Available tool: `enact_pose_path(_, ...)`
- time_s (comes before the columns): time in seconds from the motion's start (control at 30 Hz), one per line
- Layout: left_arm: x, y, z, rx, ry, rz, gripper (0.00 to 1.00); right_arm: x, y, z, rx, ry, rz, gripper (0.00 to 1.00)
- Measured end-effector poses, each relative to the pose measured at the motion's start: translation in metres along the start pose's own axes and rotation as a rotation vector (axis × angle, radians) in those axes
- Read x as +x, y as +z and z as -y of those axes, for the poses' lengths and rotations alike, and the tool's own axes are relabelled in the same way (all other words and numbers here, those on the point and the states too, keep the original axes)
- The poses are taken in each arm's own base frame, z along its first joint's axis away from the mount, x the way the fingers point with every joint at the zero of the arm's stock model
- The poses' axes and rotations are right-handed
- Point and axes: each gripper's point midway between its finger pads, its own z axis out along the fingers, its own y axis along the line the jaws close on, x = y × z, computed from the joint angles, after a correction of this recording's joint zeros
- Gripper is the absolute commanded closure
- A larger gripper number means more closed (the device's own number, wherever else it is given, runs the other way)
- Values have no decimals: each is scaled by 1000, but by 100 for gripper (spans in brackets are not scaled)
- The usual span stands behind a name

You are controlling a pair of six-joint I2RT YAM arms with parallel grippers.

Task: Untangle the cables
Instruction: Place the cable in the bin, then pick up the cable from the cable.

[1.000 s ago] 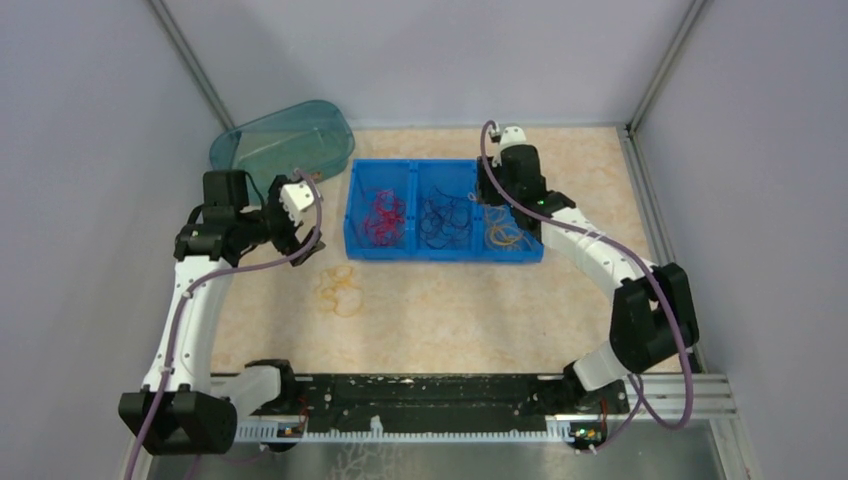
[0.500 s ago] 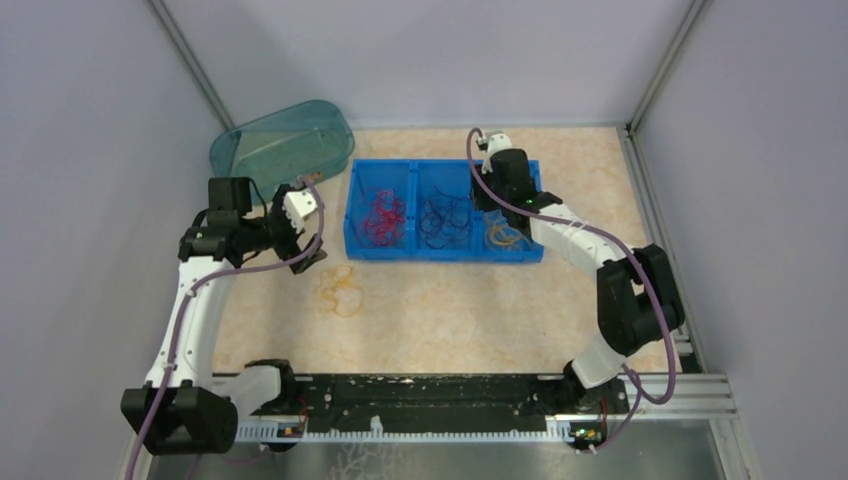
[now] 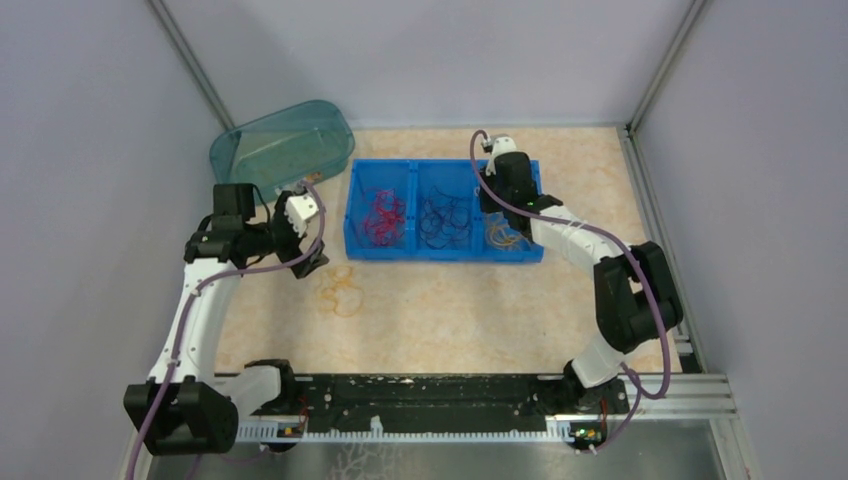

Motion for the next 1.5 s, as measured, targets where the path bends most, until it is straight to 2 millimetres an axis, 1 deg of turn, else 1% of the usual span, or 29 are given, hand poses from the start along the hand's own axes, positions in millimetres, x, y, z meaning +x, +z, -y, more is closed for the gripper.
enact_pose_path(0.13,3,3,-1,-5,3,3,0,-2,-1,6,28,21,7,100)
enact_pose_path(0.2,4,5,-1,-4,3,3,0,-4,-2,14,61,35,16,100)
enact_pose_path(0.27,8,7,0,0,-1,-1,0,-3,-5,28,118,53,22,90)
enact_pose_path(0.4,20,15,2,16,-22,-20,0,0,-10,56,235,64,25,55)
enact_pose_path(0.43,23,18,2,21,-29,-27,0,1,-12,60,252,63,24,49)
enact_pose_path(0.47,26,20,2,25,-37,-35,0,3,-14,64,267,62,23,45)
enact_pose_path(0.57,39,28,-1,30,-55,-58,4,6,-26,66,278,61,38,37)
enact_pose_path(0.63,50,34,-1,33,-66,-78,9,2,-38,63,270,59,61,35)
enact_pose_path(0.67,56,37,0,37,-71,-90,12,-3,-44,61,266,59,81,35)
enact_pose_path(0.73,68,44,3,55,-92,-118,20,-23,-59,52,248,52,149,37)
enact_pose_path(0.83,85,53,8,91,-121,-157,24,-53,-84,27,193,34,259,41)
enact_pose_path(0.87,91,56,10,103,-128,-169,24,-60,-92,18,173,29,292,42)
enact_pose_path(0.9,96,58,12,115,-132,-179,24,-67,-102,6,146,23,326,43)
enact_pose_path(0.93,102,59,16,128,-137,-192,26,-69,-108,-4,122,13,345,44)
enact_pose_path(1.0,114,61,22,141,-141,-216,31,-69,-120,-26,70,-12,377,46)
enact_pose_path(1.1,129,64,27,138,-148,-248,39,-55,-129,-61,-7,-60,378,48)
enact_pose_path(1.23,137,67,20,130,-165,-262,47,-18,-131,-93,-72,-126,327,50)
enact_pose_path(1.33,137,68,8,121,-163,-261,63,5,-132,-109,-106,-158,292,52)
enact_pose_path(1.37,136,69,4,115,-156,-259,64,12,-133,-113,-116,-162,282,52)
enact_pose_path(1.4,136,69,0,113,-152,-259,61,18,-133,-116,-122,-164,273,53)
enact_pose_path(1.5,138,74,-7,122,-147,-264,51,30,-134,-121,-134,-158,257,53)
